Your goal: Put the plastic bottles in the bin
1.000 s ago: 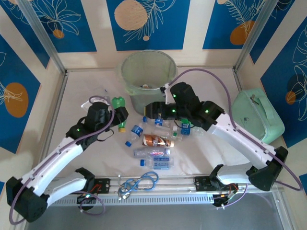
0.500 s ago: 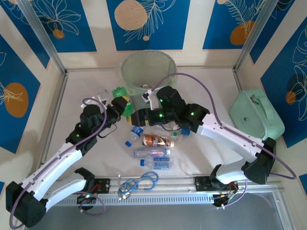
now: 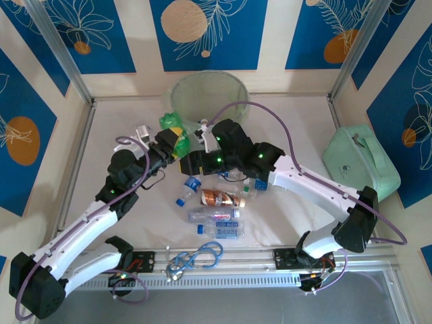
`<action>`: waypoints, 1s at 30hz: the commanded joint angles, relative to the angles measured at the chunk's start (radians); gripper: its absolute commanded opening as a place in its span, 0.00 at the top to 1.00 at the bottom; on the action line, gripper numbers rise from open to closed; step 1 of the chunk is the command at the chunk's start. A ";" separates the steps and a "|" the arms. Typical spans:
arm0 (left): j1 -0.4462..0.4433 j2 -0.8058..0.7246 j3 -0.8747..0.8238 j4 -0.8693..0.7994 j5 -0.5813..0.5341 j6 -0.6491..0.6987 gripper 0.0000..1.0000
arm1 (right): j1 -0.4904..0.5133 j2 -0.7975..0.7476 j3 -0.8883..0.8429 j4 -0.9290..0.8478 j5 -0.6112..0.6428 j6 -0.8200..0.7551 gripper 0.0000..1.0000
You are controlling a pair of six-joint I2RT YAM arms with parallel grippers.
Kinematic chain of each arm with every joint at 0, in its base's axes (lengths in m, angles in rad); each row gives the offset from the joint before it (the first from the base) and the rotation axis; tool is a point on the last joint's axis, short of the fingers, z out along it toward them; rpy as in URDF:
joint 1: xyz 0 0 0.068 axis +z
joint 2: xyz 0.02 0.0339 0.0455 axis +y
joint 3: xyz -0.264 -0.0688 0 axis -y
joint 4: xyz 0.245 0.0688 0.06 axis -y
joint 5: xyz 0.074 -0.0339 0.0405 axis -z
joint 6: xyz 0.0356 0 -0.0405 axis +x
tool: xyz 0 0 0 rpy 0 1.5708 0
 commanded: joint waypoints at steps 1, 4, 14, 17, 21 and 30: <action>0.011 -0.001 -0.010 0.061 0.030 -0.010 0.43 | -0.005 0.003 0.042 -0.008 0.007 -0.011 0.44; 0.011 0.001 -0.007 0.067 0.037 -0.009 0.43 | -0.012 0.002 0.048 -0.015 0.014 -0.012 0.48; 0.011 -0.002 -0.024 0.065 0.038 -0.008 0.43 | -0.017 -0.002 0.054 -0.017 0.022 -0.021 0.66; 0.011 -0.002 -0.027 0.063 0.038 -0.005 0.43 | -0.019 -0.003 0.058 -0.023 0.027 -0.022 0.71; 0.012 -0.005 -0.017 0.041 0.043 0.026 0.24 | -0.022 -0.003 0.079 -0.046 0.040 -0.031 0.76; 0.034 -0.084 0.229 -0.468 -0.065 0.380 0.00 | -0.087 0.010 0.195 -0.135 0.067 -0.082 0.78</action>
